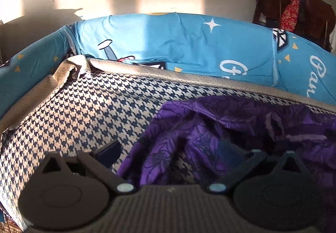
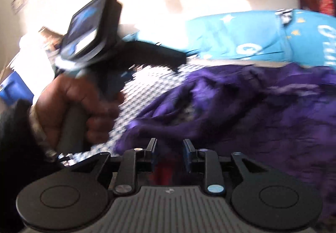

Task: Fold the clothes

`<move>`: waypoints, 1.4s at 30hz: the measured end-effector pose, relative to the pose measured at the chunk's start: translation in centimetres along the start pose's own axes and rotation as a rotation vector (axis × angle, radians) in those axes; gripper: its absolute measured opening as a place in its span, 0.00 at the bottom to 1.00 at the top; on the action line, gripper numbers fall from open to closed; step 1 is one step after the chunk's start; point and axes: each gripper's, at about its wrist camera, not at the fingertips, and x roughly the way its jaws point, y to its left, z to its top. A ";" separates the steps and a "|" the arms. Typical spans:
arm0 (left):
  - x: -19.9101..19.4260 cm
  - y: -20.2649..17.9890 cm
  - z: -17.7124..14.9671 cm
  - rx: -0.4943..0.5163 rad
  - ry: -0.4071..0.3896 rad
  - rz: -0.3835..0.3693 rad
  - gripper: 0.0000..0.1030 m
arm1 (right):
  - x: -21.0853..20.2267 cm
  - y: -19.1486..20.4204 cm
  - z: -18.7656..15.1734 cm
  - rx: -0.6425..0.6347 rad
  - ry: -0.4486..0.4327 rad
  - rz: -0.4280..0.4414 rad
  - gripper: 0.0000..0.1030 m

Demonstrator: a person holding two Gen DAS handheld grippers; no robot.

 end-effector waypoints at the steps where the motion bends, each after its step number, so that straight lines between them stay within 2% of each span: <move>1: -0.2 -0.5 -0.4 0.014 0.004 -0.023 1.00 | -0.5 -0.6 0.1 0.015 -0.011 -0.025 0.26; 8: -2.3 -4.2 -3.6 0.160 -0.036 -0.153 1.00 | -4.8 -4.5 -0.4 0.115 -0.053 -0.258 0.26; 12: -3.8 -5.0 -5.2 0.181 -0.054 -0.194 1.00 | -7.5 -6.9 -1.7 0.223 -0.030 -0.342 0.26; 18: -5.6 -5.1 -7.9 0.188 -0.044 -0.240 1.00 | -9.6 -7.8 -3.8 0.292 0.014 -0.417 0.31; 21: -6.2 -5.1 -9.3 0.201 -0.029 -0.248 1.00 | -9.2 -8.6 -4.8 0.349 0.043 -0.430 0.38; 25: -7.3 -5.1 -11.2 0.217 -0.020 -0.264 1.00 | -8.6 -9.8 -5.2 0.444 0.052 -0.430 0.38; 31: -8.2 -5.5 -13.6 0.256 0.008 -0.282 1.00 | -7.7 -11.4 -5.3 0.566 0.015 -0.393 0.38; 33: -8.5 -5.6 -14.4 0.259 0.023 -0.305 1.00 | -7.2 -11.4 -5.1 0.550 -0.002 -0.393 0.31; 34: -8.7 -5.7 -14.8 0.260 0.027 -0.318 1.00 | -6.9 -11.3 -5.0 0.528 -0.008 -0.395 0.14; 35: -8.9 -5.8 -15.2 0.267 0.032 -0.328 1.00 | -6.7 -11.2 -4.8 0.513 -0.020 -0.387 0.08; 42: -9.7 -8.0 -18.0 0.400 0.048 -0.344 1.00 | -6.9 -11.5 -2.9 0.536 -0.122 -0.294 0.07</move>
